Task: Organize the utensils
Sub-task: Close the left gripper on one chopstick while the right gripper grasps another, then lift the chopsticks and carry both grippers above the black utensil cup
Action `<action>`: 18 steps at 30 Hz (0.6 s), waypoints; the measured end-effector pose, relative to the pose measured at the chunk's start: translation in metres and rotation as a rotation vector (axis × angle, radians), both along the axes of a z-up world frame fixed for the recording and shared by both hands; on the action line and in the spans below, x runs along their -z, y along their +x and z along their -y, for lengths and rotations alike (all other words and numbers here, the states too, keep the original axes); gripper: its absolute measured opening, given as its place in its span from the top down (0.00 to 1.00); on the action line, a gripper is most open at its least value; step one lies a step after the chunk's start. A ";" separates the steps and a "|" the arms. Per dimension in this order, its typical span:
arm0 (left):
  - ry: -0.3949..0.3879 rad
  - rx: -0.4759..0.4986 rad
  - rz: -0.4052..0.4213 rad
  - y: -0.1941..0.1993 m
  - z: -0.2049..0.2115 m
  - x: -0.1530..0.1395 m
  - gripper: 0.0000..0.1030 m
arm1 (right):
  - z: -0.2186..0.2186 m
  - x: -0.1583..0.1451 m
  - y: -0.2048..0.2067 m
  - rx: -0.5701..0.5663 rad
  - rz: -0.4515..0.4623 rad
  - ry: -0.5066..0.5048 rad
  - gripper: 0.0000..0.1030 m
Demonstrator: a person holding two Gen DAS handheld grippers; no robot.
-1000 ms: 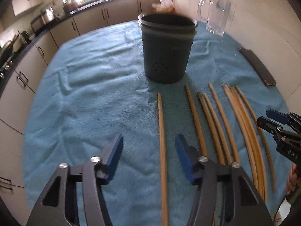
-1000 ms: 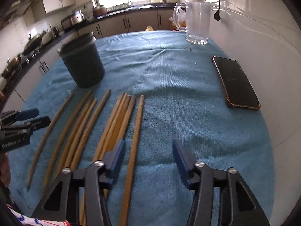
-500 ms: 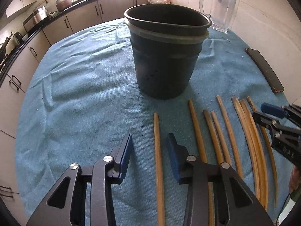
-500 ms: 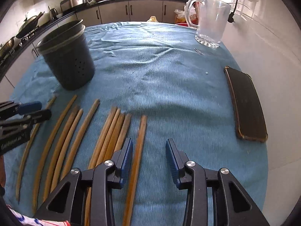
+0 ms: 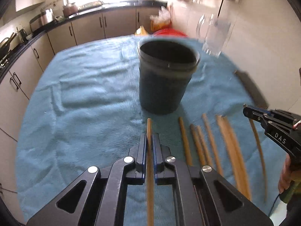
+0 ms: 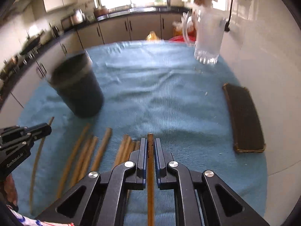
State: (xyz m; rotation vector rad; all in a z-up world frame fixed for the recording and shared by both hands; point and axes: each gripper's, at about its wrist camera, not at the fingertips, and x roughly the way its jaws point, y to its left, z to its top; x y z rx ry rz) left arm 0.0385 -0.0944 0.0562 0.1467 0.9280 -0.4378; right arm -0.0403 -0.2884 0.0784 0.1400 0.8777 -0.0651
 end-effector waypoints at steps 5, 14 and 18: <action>-0.102 -0.015 0.100 -0.039 -0.024 -0.054 0.95 | -0.004 -0.042 -0.038 0.001 0.134 0.034 0.93; -0.172 0.007 0.281 -0.123 -0.041 -0.118 0.95 | -0.024 -0.099 -0.109 -0.017 0.306 0.041 0.93; -0.180 0.023 0.339 -0.153 -0.045 -0.133 0.95 | -0.031 -0.117 -0.131 -0.033 0.362 0.024 0.93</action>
